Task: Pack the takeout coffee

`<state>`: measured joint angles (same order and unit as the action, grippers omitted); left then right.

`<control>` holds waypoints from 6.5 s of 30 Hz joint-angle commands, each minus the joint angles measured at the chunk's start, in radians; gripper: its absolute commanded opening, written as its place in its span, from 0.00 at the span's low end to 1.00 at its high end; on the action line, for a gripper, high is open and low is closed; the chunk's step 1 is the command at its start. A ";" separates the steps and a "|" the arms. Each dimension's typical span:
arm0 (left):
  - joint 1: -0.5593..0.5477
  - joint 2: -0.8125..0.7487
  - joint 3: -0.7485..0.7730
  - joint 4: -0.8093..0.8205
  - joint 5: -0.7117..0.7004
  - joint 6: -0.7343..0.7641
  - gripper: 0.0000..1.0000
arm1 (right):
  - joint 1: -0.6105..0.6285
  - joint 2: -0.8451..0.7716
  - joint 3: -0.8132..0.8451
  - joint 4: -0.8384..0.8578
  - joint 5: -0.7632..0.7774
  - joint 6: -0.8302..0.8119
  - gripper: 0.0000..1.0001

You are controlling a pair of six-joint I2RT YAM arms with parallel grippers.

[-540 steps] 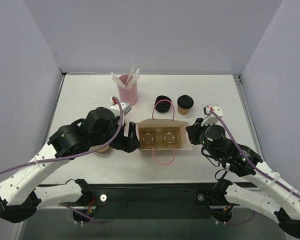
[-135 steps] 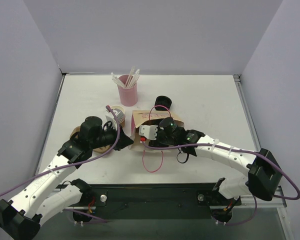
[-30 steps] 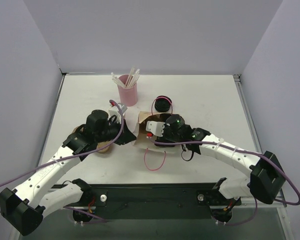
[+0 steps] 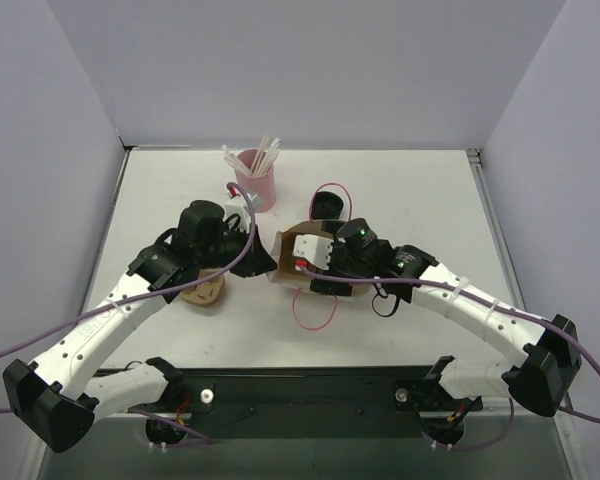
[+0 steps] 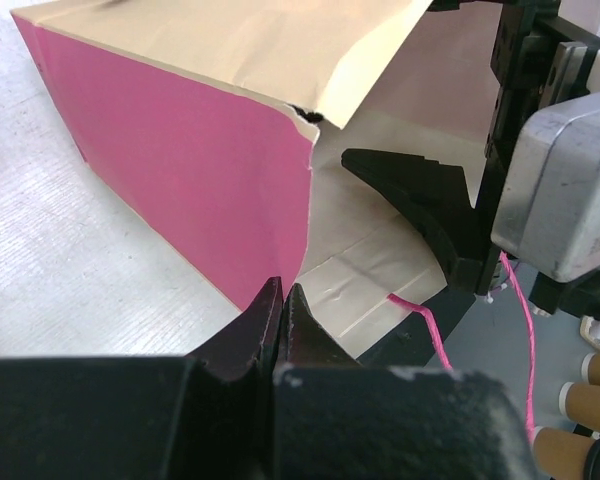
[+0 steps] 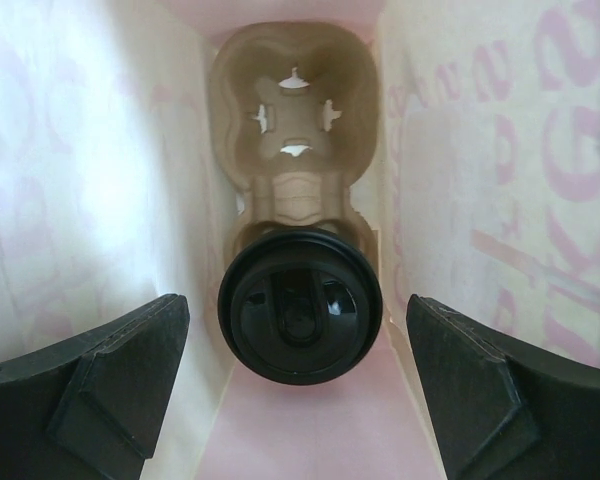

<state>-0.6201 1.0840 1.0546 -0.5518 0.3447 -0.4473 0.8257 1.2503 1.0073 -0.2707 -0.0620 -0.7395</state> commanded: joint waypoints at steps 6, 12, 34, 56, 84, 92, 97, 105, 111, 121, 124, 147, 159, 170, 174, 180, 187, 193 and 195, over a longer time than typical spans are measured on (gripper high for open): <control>-0.017 0.034 0.100 -0.028 0.011 0.019 0.00 | 0.004 -0.045 0.066 -0.047 0.019 0.051 0.96; -0.018 0.068 0.162 -0.027 -0.009 0.030 0.08 | 0.003 -0.043 0.125 -0.053 0.005 0.123 0.94; -0.018 0.122 0.370 -0.074 -0.259 0.124 0.46 | -0.049 0.081 0.387 -0.110 0.093 0.268 0.90; 0.008 0.157 0.505 -0.249 -0.690 0.096 0.53 | -0.073 0.054 0.646 -0.206 0.179 0.563 0.88; 0.250 0.901 1.071 -0.149 -0.586 0.179 0.43 | -0.046 -0.195 0.476 -0.252 0.071 0.758 0.84; 0.257 0.924 1.065 -0.161 -0.648 0.200 0.43 | -0.046 -0.200 0.464 -0.254 0.080 0.749 0.84; 0.257 0.915 1.032 -0.143 -0.642 0.206 0.42 | -0.045 -0.187 0.473 -0.254 0.079 0.747 0.85; 0.255 0.903 0.993 -0.126 -0.630 0.209 0.35 | -0.045 -0.190 0.467 -0.255 0.083 0.729 0.85; 0.253 0.901 0.987 -0.117 -0.630 0.225 0.25 | -0.045 -0.196 0.465 -0.254 0.091 0.732 0.85; 0.229 0.886 1.053 -0.111 -0.642 0.263 0.00 | -0.045 -0.187 0.479 -0.255 0.087 0.739 0.84; 0.218 0.870 1.067 -0.111 -0.651 0.269 0.00 | -0.046 -0.178 0.493 -0.255 0.088 0.736 0.84; 0.188 0.519 1.056 -0.103 -0.452 0.055 0.00 | -0.040 -0.198 0.533 -0.242 0.218 0.784 0.84; 0.143 0.212 0.837 0.032 -0.184 -0.040 0.00 | -0.042 -0.259 0.507 -0.229 0.326 0.830 0.84; 0.125 0.204 0.604 0.061 -0.119 -0.133 0.00 | -0.037 -0.322 0.462 -0.225 0.286 0.884 0.85; 0.112 0.255 0.556 0.130 -0.122 -0.130 0.00 | -0.036 -0.325 0.444 -0.251 0.251 0.885 0.85; 0.042 0.408 0.596 0.130 -0.124 -0.122 0.00 | -0.036 -0.334 0.413 -0.283 0.266 0.919 0.85; 0.026 0.465 0.624 0.106 -0.136 -0.101 0.15 | -0.034 -0.308 0.418 -0.344 0.275 0.971 0.87; 0.026 0.415 0.637 -0.008 -0.280 0.011 0.72 | -0.034 -0.275 0.401 -0.403 0.292 1.069 1.00; 0.026 0.370 0.618 -0.025 -0.286 0.038 0.81 | -0.034 -0.266 0.395 -0.413 0.286 1.083 1.00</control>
<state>-0.5949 1.5562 1.6428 -0.5373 0.1272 -0.4942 0.7864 0.9627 1.4204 -0.6449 0.2096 0.2798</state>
